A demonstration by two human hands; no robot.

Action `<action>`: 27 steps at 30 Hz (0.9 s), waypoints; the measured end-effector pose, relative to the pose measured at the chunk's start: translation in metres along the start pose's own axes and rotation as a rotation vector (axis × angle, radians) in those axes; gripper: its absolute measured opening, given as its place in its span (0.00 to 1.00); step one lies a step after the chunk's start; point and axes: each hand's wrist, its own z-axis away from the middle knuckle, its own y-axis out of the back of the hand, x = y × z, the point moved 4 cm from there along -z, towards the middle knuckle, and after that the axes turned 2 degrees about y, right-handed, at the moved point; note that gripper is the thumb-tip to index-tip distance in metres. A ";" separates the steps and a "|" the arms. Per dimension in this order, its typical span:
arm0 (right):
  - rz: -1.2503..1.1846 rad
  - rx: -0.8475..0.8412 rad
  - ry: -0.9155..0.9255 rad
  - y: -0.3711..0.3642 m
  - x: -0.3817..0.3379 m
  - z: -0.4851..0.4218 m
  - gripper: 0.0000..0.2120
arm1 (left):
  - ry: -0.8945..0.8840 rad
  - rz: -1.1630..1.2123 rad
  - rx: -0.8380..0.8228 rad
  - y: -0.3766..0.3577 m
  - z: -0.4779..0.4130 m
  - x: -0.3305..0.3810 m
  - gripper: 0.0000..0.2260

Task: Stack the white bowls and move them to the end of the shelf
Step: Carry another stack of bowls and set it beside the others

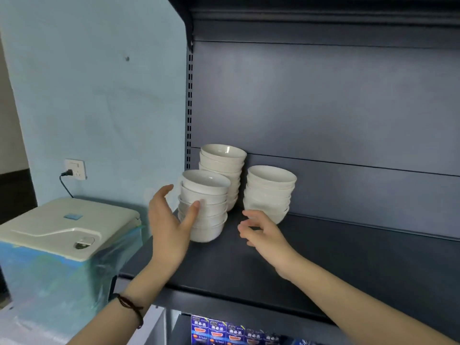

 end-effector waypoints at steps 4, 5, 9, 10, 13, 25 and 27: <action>0.056 0.157 0.037 0.035 0.009 0.032 0.07 | -0.463 -0.367 -0.061 -0.021 0.043 0.047 0.21; 0.134 0.193 0.064 0.047 0.011 0.042 0.06 | -0.536 -0.434 -0.133 -0.031 0.055 0.058 0.18; 0.631 0.227 0.109 0.109 0.021 0.093 0.06 | -0.677 -0.626 -0.500 -0.090 0.107 0.089 0.14; 0.769 0.230 0.083 0.128 0.023 0.106 0.08 | -0.708 -0.679 -0.574 -0.104 0.119 0.098 0.13; 1.122 0.230 -0.040 0.194 0.033 0.149 0.15 | -0.760 -0.776 -0.743 -0.146 0.158 0.127 0.14; 1.299 0.565 -0.680 0.435 0.055 0.416 0.27 | -0.968 -0.540 -0.889 -0.280 0.343 0.302 0.19; 1.316 0.611 -0.716 0.456 0.056 0.449 0.29 | -1.006 -0.473 -0.894 -0.294 0.366 0.323 0.19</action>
